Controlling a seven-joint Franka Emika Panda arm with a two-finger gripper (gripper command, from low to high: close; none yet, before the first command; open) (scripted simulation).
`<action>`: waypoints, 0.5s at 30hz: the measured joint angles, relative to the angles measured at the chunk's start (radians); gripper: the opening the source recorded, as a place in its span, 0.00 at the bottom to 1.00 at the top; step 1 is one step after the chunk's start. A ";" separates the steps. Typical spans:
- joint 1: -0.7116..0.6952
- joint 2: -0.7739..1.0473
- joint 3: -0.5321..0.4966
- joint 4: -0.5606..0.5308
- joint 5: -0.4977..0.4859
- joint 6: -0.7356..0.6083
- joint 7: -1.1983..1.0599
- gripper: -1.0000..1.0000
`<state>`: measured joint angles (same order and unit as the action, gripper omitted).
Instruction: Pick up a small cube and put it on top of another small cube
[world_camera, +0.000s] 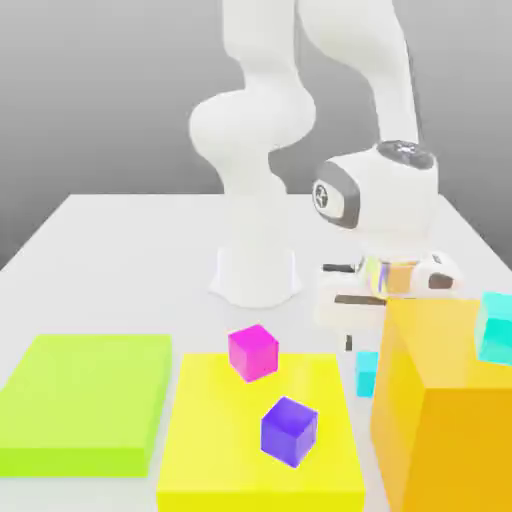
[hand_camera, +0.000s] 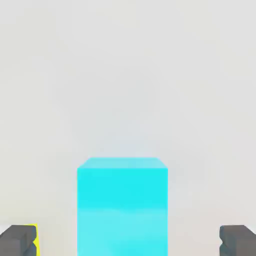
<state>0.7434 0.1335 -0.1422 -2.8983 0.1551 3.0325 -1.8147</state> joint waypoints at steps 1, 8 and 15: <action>-0.039 0.036 0.044 0.007 0.021 0.029 -0.016 0.50; -0.105 0.105 0.115 0.018 0.041 0.086 -0.032 0.00; -0.049 -0.042 0.026 -0.009 -0.081 -0.032 0.057 0.00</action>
<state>0.6947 0.0919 -0.1165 -2.9077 0.0744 3.0001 -1.7581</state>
